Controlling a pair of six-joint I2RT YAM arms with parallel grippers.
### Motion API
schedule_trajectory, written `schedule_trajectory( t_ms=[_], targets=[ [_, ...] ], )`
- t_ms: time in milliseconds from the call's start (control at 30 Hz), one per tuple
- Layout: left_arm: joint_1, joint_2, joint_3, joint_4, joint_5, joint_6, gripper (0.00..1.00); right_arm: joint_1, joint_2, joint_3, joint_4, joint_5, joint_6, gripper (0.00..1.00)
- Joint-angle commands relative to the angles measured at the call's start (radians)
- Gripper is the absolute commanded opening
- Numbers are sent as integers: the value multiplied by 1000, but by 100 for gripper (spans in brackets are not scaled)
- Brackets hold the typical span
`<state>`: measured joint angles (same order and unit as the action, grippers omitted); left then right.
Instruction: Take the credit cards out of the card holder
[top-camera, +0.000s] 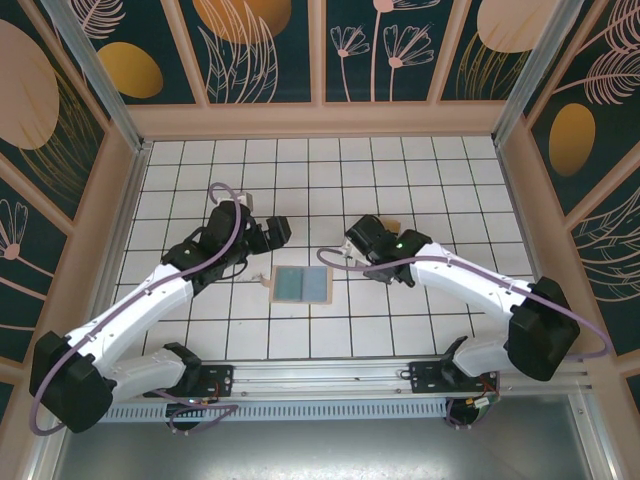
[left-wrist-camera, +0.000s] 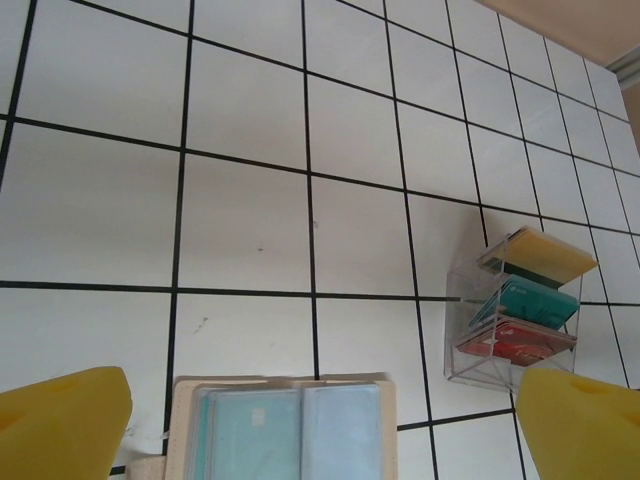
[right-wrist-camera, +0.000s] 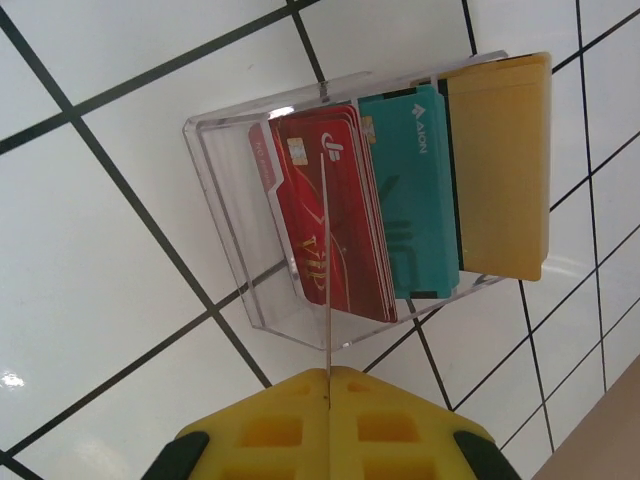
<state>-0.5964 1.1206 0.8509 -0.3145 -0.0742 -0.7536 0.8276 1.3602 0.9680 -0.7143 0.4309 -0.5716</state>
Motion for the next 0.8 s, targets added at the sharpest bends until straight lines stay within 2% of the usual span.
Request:
schedule_trajectory(
  t_ms=[0, 267, 767],
  targets=[
    [4, -13, -16, 16, -32, -36, 98, 5, 7, -27, 43, 47, -37, 0],
    [5, -24, -16, -4, -29, -26, 99, 4, 61, -36, 107, 96, -75, 0],
    [4, -69, -38, -29, -29, -9, 99, -5, 148, -39, 174, 86, -70, 0]
  ],
)
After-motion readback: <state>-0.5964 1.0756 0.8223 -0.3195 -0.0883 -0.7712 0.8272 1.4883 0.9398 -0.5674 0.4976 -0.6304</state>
